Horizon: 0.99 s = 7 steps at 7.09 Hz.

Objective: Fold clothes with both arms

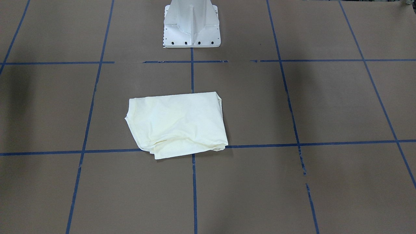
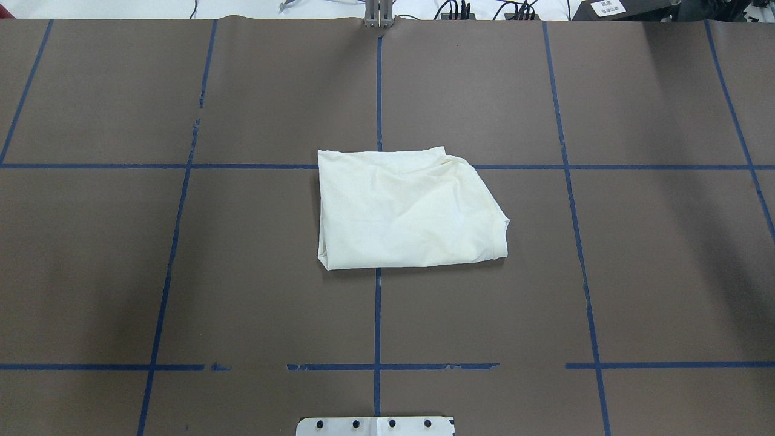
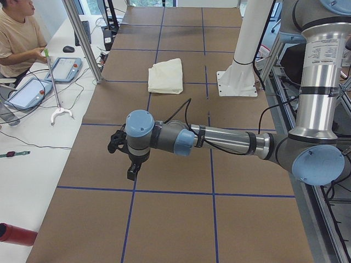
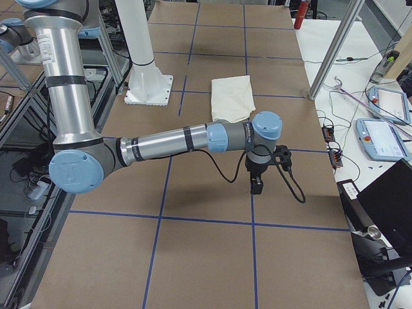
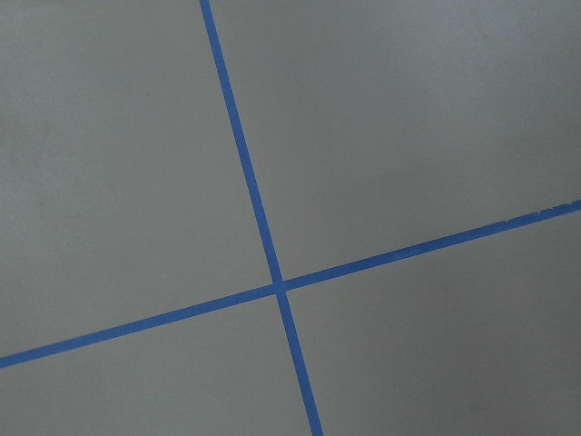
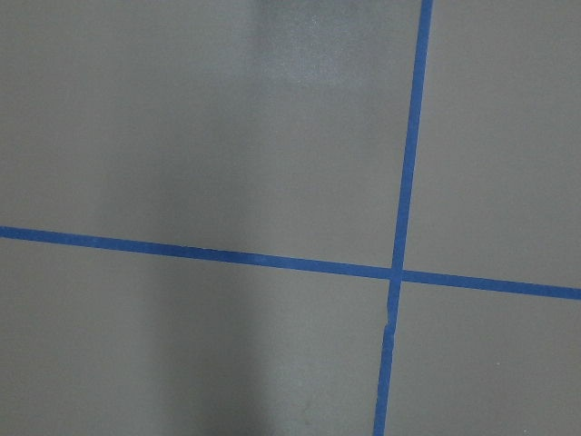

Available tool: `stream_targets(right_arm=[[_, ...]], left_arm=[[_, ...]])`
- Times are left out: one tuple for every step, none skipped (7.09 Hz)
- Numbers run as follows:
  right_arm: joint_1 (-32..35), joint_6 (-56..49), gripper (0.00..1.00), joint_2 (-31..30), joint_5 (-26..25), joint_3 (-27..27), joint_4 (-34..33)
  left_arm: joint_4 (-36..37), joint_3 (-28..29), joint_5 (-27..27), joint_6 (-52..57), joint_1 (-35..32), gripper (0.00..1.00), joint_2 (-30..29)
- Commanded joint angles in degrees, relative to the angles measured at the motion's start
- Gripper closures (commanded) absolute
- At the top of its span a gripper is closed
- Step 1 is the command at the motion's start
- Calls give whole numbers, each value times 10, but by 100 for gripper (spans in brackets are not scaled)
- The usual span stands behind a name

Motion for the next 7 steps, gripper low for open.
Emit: stream_targets(right_arm=[[0, -1, 0, 0, 0, 1, 0], [0, 0, 0, 0, 0, 1, 1], [-2, 0, 0, 0, 0, 1, 0], [-2, 0, 0, 0, 0, 1, 1], [-2, 0, 0, 1, 0, 1, 1], [-4, 0, 0, 1, 0, -2, 0], [-10, 0, 0, 1, 0, -2, 0]], left_arm=[[1, 0, 0, -1, -1, 0, 0], [1, -2, -1, 0, 0, 0, 0], [1, -3, -3, 0, 0, 0, -1], [-6, -1, -3, 0, 1, 0, -3], [-7, 2, -2, 1, 1, 0, -3], [-7, 4, -3, 3, 2, 0, -4], [-7, 8, -3, 3, 2, 0, -7]])
